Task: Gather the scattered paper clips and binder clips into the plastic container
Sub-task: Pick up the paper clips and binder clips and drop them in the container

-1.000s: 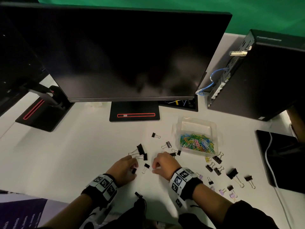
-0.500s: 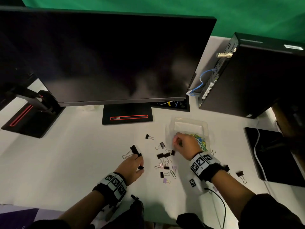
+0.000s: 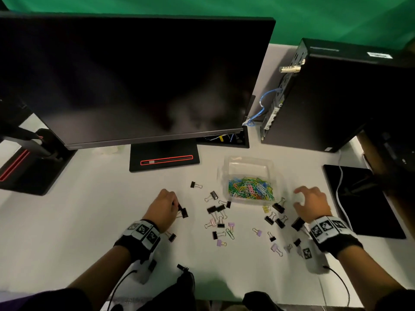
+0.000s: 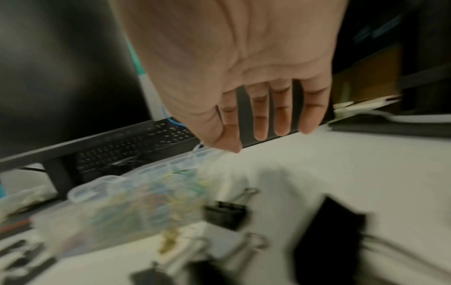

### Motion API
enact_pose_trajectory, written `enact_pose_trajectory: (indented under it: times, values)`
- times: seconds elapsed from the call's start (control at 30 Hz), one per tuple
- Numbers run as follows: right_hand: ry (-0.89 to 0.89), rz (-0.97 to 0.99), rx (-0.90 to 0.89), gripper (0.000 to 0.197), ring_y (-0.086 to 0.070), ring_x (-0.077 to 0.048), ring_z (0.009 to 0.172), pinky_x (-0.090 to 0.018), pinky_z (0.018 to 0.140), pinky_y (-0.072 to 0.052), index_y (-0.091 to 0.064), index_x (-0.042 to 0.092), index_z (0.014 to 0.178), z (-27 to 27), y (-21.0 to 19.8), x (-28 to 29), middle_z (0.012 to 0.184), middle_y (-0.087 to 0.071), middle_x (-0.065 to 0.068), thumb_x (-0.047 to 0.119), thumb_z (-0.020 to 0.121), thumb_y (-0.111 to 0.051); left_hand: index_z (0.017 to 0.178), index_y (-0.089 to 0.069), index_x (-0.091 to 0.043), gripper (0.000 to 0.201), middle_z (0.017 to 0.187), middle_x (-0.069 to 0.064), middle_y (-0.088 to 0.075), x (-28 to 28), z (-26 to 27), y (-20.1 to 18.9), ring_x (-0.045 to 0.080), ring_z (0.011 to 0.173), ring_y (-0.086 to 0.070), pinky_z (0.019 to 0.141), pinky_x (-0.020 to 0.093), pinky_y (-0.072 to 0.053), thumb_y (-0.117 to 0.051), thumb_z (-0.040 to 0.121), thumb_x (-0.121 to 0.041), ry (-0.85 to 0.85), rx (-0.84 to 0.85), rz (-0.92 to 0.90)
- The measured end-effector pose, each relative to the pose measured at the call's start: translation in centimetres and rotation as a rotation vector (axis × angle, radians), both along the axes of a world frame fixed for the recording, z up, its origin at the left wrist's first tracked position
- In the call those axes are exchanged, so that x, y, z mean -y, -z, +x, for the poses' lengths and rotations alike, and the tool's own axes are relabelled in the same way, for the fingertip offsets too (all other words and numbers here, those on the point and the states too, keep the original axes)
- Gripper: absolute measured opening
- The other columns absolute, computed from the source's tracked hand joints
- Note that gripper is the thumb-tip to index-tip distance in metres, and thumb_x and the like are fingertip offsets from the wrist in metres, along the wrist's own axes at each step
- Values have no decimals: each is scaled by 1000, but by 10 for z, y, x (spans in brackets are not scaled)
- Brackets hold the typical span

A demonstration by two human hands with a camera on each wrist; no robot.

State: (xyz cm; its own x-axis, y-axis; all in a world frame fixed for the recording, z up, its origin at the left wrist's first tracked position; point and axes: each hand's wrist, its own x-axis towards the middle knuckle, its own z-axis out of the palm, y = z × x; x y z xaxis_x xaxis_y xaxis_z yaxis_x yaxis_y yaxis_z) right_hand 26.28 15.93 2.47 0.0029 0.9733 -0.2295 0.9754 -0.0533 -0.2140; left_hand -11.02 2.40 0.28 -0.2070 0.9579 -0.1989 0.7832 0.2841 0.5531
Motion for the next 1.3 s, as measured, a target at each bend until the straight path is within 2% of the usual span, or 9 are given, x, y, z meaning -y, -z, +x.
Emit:
enact_pose_trajectory:
  times: [0.2,0.3,0.43,0.57,0.73,0.87,1.03,1.17,1.3]
  values:
    - [131,-279,137,58,-45,-40,117,-48,96,-44,-41,28,129,56,10,14,129,-41,-20,59,81,-50,120,-48,-15,34,120,10,-46,-9,-16,5,26,110,-47,96,36,-42,-52,88,-25,-35,-2,-170]
    - [141,-326,55,66,-48,-38,115,-45,97,-44,-38,33,132,51,13,25,130,-36,-16,65,76,-53,128,-42,-21,52,127,8,-40,-8,-9,5,27,120,-41,103,39,-39,-60,82,-36,3,-20,-214]
    - [99,-267,-93,67,-54,-34,107,-41,98,-46,-43,27,129,26,13,36,123,-37,-12,56,73,-65,131,-39,-26,66,132,5,-30,-5,1,6,25,125,-34,106,37,-38,-69,74,-42,90,-24,-269]
    - [-24,-234,-189,63,-55,-29,102,-38,95,-48,-49,21,124,-6,17,46,108,-34,-3,42,70,-73,131,-41,-24,63,129,5,-30,-3,19,11,23,119,-42,102,30,-40,-69,76,-34,179,-5,-222]
    - [-119,-227,-206,63,-54,-25,101,-31,88,-46,-48,13,120,-36,19,54,116,-38,-7,42,69,-74,134,-40,-23,67,130,3,-29,-6,48,9,19,115,-48,104,33,-42,-70,76,-38,294,138,-146]
    - [-246,-293,-264,63,-53,-21,98,-31,80,-50,-49,21,122,-50,20,61,115,-39,-3,40,67,-76,132,-43,-26,67,136,4,-34,-9,71,7,25,122,-35,101,39,-36,-55,74,-58,408,-184,-9]
    - [-290,-218,-333,55,-48,-13,87,-21,77,-39,-52,22,124,-37,14,56,116,-48,-5,24,74,-74,121,-55,-29,36,119,-2,-49,-12,92,4,19,115,-39,101,38,-29,-55,87,-39,653,-211,8]
    - [-204,-236,-206,63,-53,-21,99,-25,83,-43,-51,25,123,1,9,49,111,-46,-4,17,66,-77,127,-52,-26,35,126,1,-49,-17,105,4,22,119,-38,99,36,-27,-49,92,-31,804,-310,-85]
    - [-154,-435,-71,80,-51,-22,103,-31,87,-50,-41,35,127,25,4,57,107,-35,0,28,59,-82,115,-60,-17,26,121,6,-52,-23,110,6,25,116,-41,94,35,-33,-50,92,-23,848,-345,-89]
